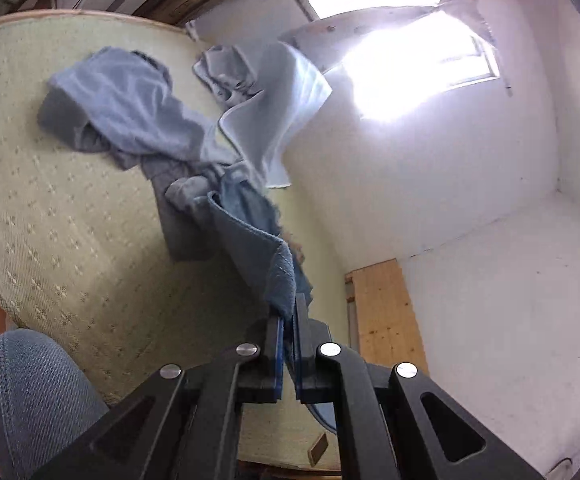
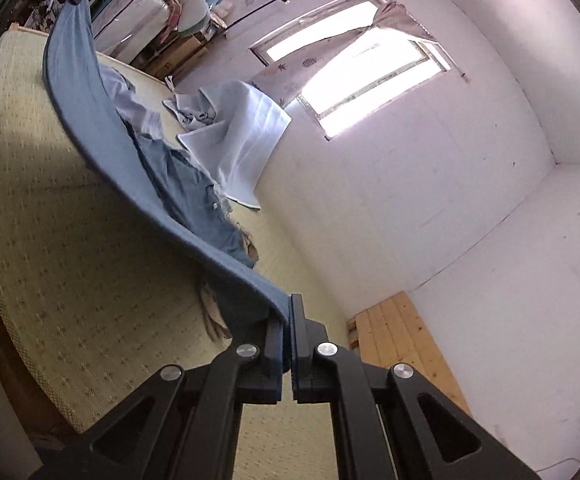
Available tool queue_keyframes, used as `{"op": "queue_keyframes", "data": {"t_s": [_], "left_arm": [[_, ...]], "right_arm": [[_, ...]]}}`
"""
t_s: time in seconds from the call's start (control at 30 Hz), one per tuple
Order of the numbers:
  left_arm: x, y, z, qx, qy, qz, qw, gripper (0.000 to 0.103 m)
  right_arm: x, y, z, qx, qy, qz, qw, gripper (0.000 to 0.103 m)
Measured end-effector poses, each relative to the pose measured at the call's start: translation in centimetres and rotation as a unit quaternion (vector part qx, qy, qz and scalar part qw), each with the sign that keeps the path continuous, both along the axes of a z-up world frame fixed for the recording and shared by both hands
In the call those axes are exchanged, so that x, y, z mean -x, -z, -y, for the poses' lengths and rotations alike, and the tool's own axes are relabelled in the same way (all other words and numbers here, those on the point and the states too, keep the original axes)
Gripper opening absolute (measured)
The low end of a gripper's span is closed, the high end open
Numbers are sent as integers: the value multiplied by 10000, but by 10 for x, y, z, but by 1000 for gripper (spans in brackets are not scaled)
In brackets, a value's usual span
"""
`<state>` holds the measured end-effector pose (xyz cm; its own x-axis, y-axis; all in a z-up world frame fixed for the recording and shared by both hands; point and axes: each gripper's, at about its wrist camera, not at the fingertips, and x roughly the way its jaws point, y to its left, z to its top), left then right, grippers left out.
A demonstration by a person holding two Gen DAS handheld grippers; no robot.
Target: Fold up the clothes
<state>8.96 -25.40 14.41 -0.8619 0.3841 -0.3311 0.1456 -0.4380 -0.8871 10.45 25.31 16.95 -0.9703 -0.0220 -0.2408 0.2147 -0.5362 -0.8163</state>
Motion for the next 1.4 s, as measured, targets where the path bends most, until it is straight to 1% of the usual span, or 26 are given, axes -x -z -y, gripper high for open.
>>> {"op": "queue_keyframes", "data": {"t_s": [0.1, 0.3, 0.43, 0.67, 0.8, 0.9, 0.93, 1.0, 1.03, 1.17, 1.27, 1.4], "left_arm": [[-13, -19, 3, 42, 2, -217, 9998, 2], [-37, -48, 5, 90, 70, -462, 9989, 2], [-59, -64, 4, 72, 70, -603, 9981, 2], [-93, -98, -2, 239, 103, -866, 9959, 2], [-114, -126, -7, 387, 113, -1143, 9926, 2], [-118, -138, -8, 541, 80, -1240, 9908, 2], [-115, -138, -7, 594, 42, -1196, 9910, 2], [-106, -132, -8, 562, 76, -1033, 9930, 2], [-97, -124, -9, 524, 116, -867, 9948, 2], [-66, -101, -17, 493, 310, -392, 9975, 2], [-42, -85, -22, 520, 376, -153, 9978, 2], [-4, -65, -26, 544, 445, 147, 9974, 2]], "right_arm": [[-4, -15, -2, -33, -56, -68, 10000, 0], [-47, -52, -6, -12, -121, -215, 9997, 0], [-72, -73, -11, 27, -147, -195, 9997, 0], [-109, -104, -20, 28, -157, -299, 9994, 0], [-131, -125, -25, 27, -230, -423, 9988, 0], [-143, -139, -27, 54, -262, -523, 9983, 0], [-144, -142, -28, 80, -275, -530, 9982, 0], [-141, -139, -29, 30, -272, -443, 9986, 0], [-136, -134, -29, -4, -253, -342, 9991, 0], [-116, -106, -35, -105, -147, 112, 9998, 0], [-99, -88, -42, -38, -51, 421, 9991, 0], [-73, -69, -51, 48, 76, 700, 9975, 0]]}}
